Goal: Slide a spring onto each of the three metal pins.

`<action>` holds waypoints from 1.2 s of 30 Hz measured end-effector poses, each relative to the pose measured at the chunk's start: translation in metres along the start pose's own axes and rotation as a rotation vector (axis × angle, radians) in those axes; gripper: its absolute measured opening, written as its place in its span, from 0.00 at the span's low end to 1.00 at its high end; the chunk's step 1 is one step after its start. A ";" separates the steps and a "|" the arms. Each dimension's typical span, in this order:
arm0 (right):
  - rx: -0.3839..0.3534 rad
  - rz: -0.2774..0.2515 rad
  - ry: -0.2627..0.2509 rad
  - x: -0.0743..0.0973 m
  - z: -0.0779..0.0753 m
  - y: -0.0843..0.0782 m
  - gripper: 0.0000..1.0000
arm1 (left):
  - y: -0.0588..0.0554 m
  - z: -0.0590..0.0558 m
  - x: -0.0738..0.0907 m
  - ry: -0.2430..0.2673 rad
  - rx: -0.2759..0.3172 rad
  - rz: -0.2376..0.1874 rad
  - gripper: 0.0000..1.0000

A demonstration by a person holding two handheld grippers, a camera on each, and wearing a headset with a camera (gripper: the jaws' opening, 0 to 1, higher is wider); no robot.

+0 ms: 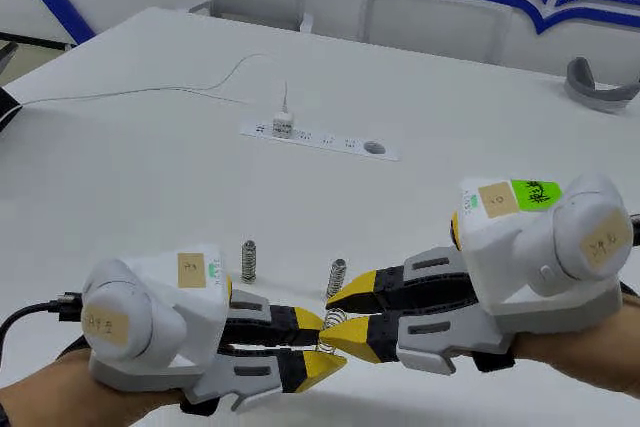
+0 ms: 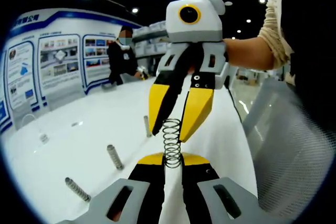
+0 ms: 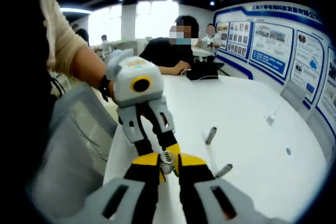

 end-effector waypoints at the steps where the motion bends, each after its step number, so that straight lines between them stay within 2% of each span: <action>1: -0.003 -0.005 0.001 0.000 0.000 0.000 0.14 | 0.000 0.000 0.000 0.000 0.001 0.000 0.11; 9: -0.023 -0.029 -0.003 0.000 0.000 -0.001 0.12 | 0.001 0.001 -0.001 0.002 0.017 -0.009 0.11; 13: -0.022 -0.033 -0.016 0.001 -0.001 -0.001 0.12 | 0.000 0.003 -0.001 0.027 0.018 -0.002 0.13; 20: -0.032 -0.041 -0.039 0.007 -0.003 -0.002 0.12 | -0.004 0.007 0.004 0.045 0.046 0.013 0.27; 36: -0.055 -0.042 -0.093 0.023 -0.006 -0.008 0.12 | -0.014 0.018 0.023 0.124 0.115 0.030 0.45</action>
Point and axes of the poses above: the centre of the closed fingertips' face, and the gripper's own axes: x roughly backward along the fingers, z roughly to its left, y roughly out of its top, the point moved 10 cm from there along x, roughly backward along the fingers, and after that the axes turned 15 degrees about y, right-handed, at the moved point
